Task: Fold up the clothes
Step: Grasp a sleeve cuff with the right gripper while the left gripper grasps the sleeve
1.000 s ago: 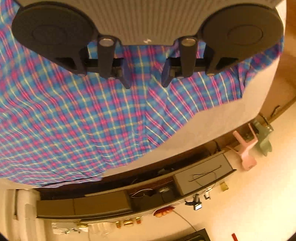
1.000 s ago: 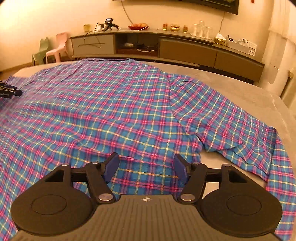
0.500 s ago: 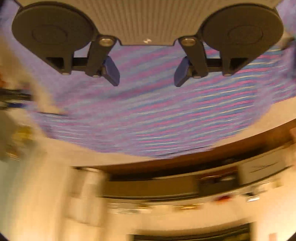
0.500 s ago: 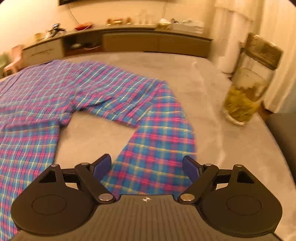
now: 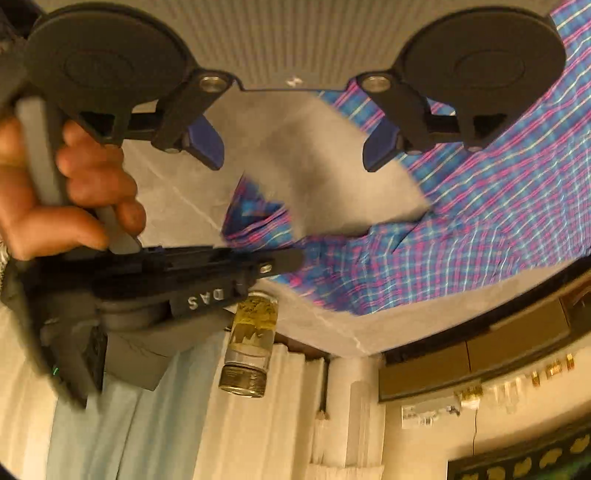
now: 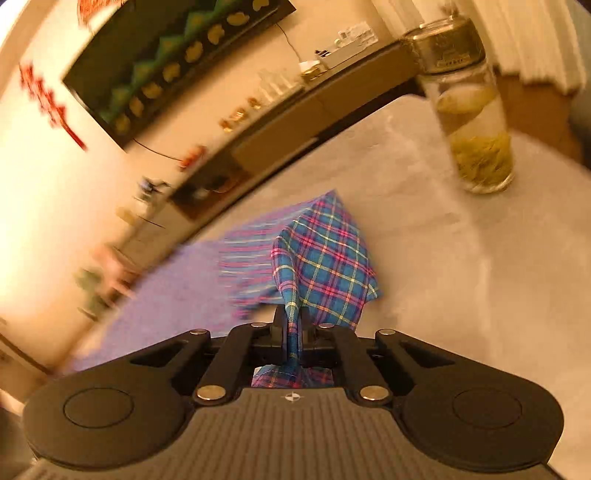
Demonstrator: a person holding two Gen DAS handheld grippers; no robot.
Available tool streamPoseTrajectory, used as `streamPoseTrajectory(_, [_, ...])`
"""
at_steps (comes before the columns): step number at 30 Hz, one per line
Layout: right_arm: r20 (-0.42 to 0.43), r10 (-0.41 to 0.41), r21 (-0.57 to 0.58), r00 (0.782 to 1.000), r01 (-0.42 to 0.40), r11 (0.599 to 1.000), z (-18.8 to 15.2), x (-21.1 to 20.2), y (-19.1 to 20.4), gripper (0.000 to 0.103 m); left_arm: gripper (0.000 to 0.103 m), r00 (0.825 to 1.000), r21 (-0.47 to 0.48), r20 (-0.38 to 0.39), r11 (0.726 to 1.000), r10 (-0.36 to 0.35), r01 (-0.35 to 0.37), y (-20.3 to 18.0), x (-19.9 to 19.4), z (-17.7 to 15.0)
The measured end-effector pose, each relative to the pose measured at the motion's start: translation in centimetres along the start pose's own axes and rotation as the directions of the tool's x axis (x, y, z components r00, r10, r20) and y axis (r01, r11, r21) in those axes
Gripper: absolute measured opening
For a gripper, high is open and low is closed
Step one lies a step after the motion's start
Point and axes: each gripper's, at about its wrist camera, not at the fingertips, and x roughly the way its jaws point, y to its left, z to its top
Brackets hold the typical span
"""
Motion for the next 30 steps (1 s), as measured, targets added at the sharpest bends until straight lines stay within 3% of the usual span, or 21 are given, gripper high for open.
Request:
streamPoseTrajectory(5, [-0.030,0.060,0.059,0.998,-0.058,0.997,-0.2,0.3,-0.3,0.003,0.094,0.997,-0.029,0.063,0.999,0.045,-0.044,-0.7,0.4,0.2])
streamPoseTrajectory(9, [-0.007,0.082,0.039,0.997,-0.082,0.996,0.4,-0.6,-0.4,0.004,0.094,1.000,0.030,0.027,0.999,-0.015,0.015,-0.9,0.6,0.0])
streamPoseTrajectory(12, [0.000,0.124,0.068,0.992,-0.124,0.990,0.6,-1.3,-1.0,0.004,0.094,0.999,0.055,0.045,0.998,-0.025,0.023,-1.1,0.4,-0.6])
streamPoseTrajectory(17, [-0.033,0.198,0.056,0.980,-0.196,0.979,-0.1,-1.5,0.4,0.005,0.093,0.995,0.114,0.086,0.992,0.050,-0.060,-2.4,0.9,-0.9])
streamPoseTrajectory(19, [-0.035,0.203,0.035,0.978,-0.202,0.979,-0.5,-1.7,1.2,0.005,0.060,0.993,0.132,0.097,0.988,0.074,-0.086,-2.8,1.2,-1.0])
streamPoseTrajectory(20, [-0.033,0.199,0.023,0.979,-0.198,0.980,-0.6,-1.8,1.4,0.005,0.009,0.994,0.120,0.075,0.989,0.073,-0.082,-2.6,1.4,-1.0])
streamPoseTrajectory(21, [-0.032,0.194,0.011,0.980,-0.194,0.981,-0.7,-1.9,1.7,0.005,0.002,0.996,0.089,0.058,0.993,0.072,-0.077,-2.1,1.4,-1.0])
streamPoseTrajectory(23, [-0.026,0.198,0.002,0.980,-0.198,0.980,-0.8,-2.0,1.8,0.014,0.003,0.996,0.036,0.049,0.997,0.073,-0.075,-0.8,0.8,-0.9])
streamPoseTrajectory(25, [0.003,0.239,0.031,0.971,-0.239,0.970,-0.7,-2.3,1.3,0.058,0.002,0.995,0.014,0.067,0.997,0.080,-0.081,0.8,-0.8,-0.9])
streamPoseTrajectory(26, [0.026,0.257,0.040,0.966,-0.258,0.965,-0.7,-2.7,1.1,0.064,0.002,0.994,0.002,0.076,0.996,0.083,-0.084,1.6,-1.6,-0.9])
streamPoseTrajectory(28, [0.064,0.275,0.041,0.959,-0.278,0.960,-0.8,-3.8,0.8,0.066,0.002,0.992,-0.041,0.099,0.996,0.084,-0.080,4.1,-4.0,-0.5])
streamPoseTrajectory(30, [0.067,0.208,-0.026,0.976,-0.206,0.978,-1.6,-4.5,1.4,0.070,0.002,0.988,-0.095,0.121,0.992,0.093,-0.081,7.0,-6.5,0.4])
